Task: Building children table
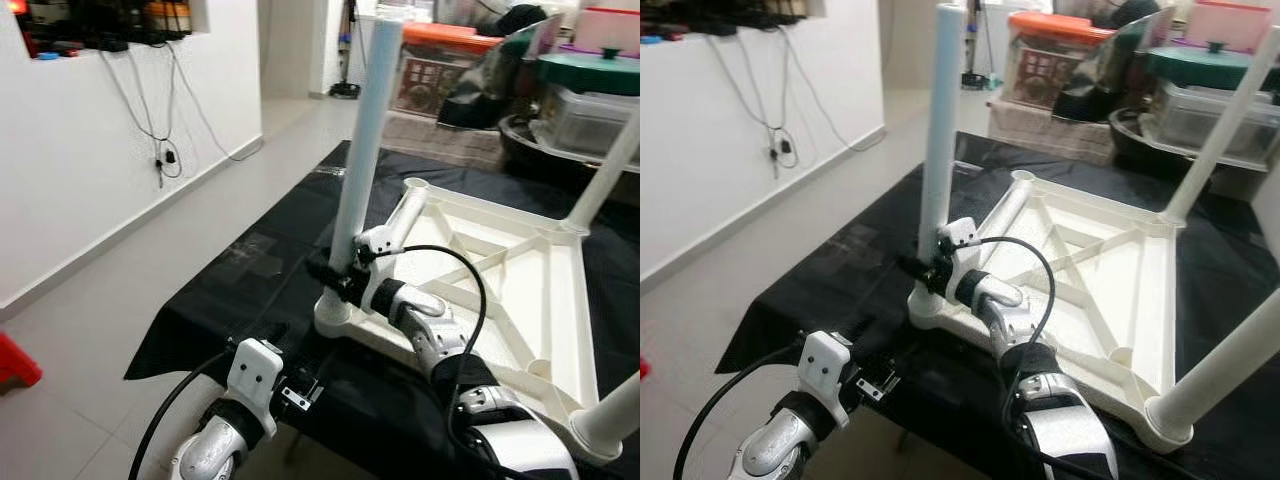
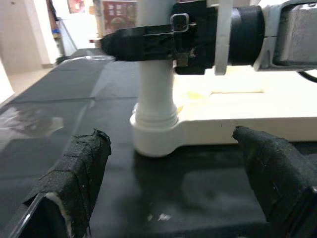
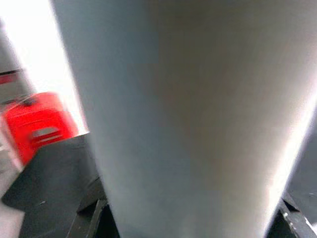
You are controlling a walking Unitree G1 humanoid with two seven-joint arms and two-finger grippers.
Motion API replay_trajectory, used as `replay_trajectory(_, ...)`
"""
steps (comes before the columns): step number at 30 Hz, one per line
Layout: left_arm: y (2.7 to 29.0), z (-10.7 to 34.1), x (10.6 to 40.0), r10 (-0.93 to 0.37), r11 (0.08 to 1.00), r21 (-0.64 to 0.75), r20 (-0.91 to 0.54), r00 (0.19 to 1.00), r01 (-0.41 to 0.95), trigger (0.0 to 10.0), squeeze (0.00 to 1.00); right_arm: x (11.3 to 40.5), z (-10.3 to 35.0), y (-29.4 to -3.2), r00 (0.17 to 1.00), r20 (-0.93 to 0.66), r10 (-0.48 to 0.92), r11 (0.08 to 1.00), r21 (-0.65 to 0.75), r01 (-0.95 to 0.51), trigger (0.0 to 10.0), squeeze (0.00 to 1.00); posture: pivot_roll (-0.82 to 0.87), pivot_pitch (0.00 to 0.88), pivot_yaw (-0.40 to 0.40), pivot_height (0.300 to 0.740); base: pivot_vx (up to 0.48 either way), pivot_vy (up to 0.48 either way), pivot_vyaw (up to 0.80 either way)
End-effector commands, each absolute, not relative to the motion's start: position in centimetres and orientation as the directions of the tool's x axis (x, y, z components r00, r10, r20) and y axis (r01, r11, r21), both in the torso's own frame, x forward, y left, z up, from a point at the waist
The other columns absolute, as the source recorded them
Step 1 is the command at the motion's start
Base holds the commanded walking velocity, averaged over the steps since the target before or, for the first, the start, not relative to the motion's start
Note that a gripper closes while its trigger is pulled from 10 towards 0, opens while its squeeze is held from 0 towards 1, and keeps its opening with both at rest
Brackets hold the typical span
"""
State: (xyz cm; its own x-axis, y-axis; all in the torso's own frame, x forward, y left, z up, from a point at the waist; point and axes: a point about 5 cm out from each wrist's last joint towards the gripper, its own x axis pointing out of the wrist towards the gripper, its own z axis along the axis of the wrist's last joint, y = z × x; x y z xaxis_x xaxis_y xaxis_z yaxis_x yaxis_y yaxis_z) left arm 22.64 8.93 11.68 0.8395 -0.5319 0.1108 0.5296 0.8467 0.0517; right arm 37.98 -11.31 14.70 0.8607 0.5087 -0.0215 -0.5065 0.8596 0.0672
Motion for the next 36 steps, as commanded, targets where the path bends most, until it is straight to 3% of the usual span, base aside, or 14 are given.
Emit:
replay_trajectory(1, 8.9, 11.4, 22.5, -0.539, 0.842, 0.048, 0.095, 0.837, 0.537, 10.0, 0.00, 38.0, 13.3, -16.5, 0.996, -0.090, 0.015, 0.998, 0.067, -0.009, 0.0, 0.00, 0.19, 0.000, -0.070, 0.740, 0.000, 0.000, 0.00)
replay_trajectory(2, 8.9, 11.4, 22.5, -0.540, 0.842, 0.048, 0.094, 0.836, 0.538, 10.0, 0.00, 37.1, 12.8, -18.3, 0.966, -0.099, -0.237, 0.968, 0.056, 0.243, 0.0, 0.00, 0.19, 0.000, -0.067, 0.740, 0.000, 0.000, 0.00)
replay_trajectory(3, 8.9, 11.4, 22.5, -0.540, 0.842, 0.048, 0.094, 0.836, 0.538, 10.0, 0.00, 37.1, 12.8, -18.3, 0.966, -0.099, -0.237, 0.968, 0.056, 0.243, 0.0, 0.00, 0.19, 0.000, -0.067, 0.740, 0.000, 0.000, 0.00)
replay_trajectory(4, 8.9, 11.4, 22.5, -0.541, 0.841, 0.048, 0.094, 0.836, 0.539, 10.0, 0.00, 36.2, 12.5, -19.0, 0.920, -0.104, -0.378, 0.921, 0.056, 0.384, 0.0, 0.00, 0.19, 0.000, -0.071, 0.740, 0.000, 0.000, 0.00)
replay_trajectory(12, 8.9, 11.4, 22.6, -0.540, 0.842, 0.050, 0.094, 0.837, 0.537, 10.0, 0.00, 35.8, 13.1, -17.2, 0.895, -0.088, -0.437, 0.890, 0.103, 0.444, 0.0, 0.00, 0.19, 0.000, -0.071, 0.740, 0.000, 0.000, 0.00)
replay_trajectory(14, 8.9, 11.4, 22.6, -0.539, 0.842, 0.049, 0.094, 0.837, 0.537, 10.0, 0.00, 36.4, 13.4, -16.4, 0.927, -0.070, -0.369, 0.918, 0.127, 0.376, 10.0, 0.00, 0.19, 0.000, -0.072, 0.740, 0.000, 0.000, 0.00)
replay_trajectory(17, 8.9, 11.4, 22.6, -0.539, 0.842, 0.049, 0.094, 0.837, 0.537, 10.0, 0.00, 36.6, 13.5, -16.2, 0.941, -0.056, -0.335, 0.931, 0.134, 0.339, 10.0, 0.00, 0.19, 0.000, -0.070, 0.740, 0.000, 0.000, 0.00)
replay_trajectory(18, 8.9, 11.4, 22.6, -0.539, 0.842, 0.049, 0.094, 0.837, 0.537, 10.0, 0.00, 36.8, 13.8, -15.8, 0.954, -0.031, -0.299, 0.943, 0.147, 0.300, 10.0, 1.00, 0.19, 0.000, -0.073, 0.740, 0.000, 0.000, 0.00)
replay_trajectory(23, 8.9, 11.4, 22.6, -0.539, 0.842, 0.048, 0.094, 0.837, 0.537, 10.0, 0.00, 37.2, 14.4, -15.8, 0.966, 0.020, -0.259, 0.958, 0.132, 0.255, 10.0, 1.00, 0.19, 0.000, -0.071, 0.740, 0.000, 0.000, 0.00)
replay_trajectory(24, 8.9, 11.4, 22.6, -0.539, 0.842, 0.048, 0.093, 0.837, 0.537, 10.0, 0.00, 37.3, 14.9, -16.0, 0.970, 0.049, -0.237, 0.965, 0.131, 0.229, 10.0, 0.00, 0.19, 0.000, -0.073, 0.740, 0.000, 0.000, 0.00)
replay_trajectory(30, 8.8, 11.4, 22.6, -0.540, 0.842, 0.048, 0.093, 0.836, 0.538, 10.0, 0.00, 38.2, 15.8, -15.8, 0.985, 0.066, 0.159, 0.968, 0.185, -0.169, 10.0, 0.00, 0.19, 0.000, -0.072, 0.740, 0.000, 0.000, 0.00)
replay_trajectory(31, 8.8, 11.4, 22.7, -0.541, 0.841, 0.049, 0.093, 0.836, 0.539, 10.0, 0.00, 38.0, 15.8, -15.2, 0.911, 0.054, 0.408, 0.889, 0.205, -0.410, 10.0, 0.00, 0.19, 0.000, -0.072, 0.740, 0.000, 0.000, 0.00)
replay_trajectory(34, 8.8, 11.4, 22.7, -0.541, 0.841, 0.049, 0.093, 0.836, 0.539, 10.0, 0.00, 37.9, 15.8, -15.0, 0.872, 0.048, 0.487, 0.848, 0.211, -0.486, 10.0, 0.00, 0.19, 0.000, -0.072, 0.740, 0.000, 0.000, 0.00)
replay_trajectory(36, 8.9, 11.3, 22.7, -0.541, 0.841, 0.049, 0.093, 0.836, 0.539, 10.0, 0.00, 37.1, 15.7, -14.4, 0.751, 0.038, 0.659, 0.733, 0.191, -0.653, 10.0, 0.00, 0.19, 0.000, -0.071, 0.740, 0.000, 0.000, 0.00)
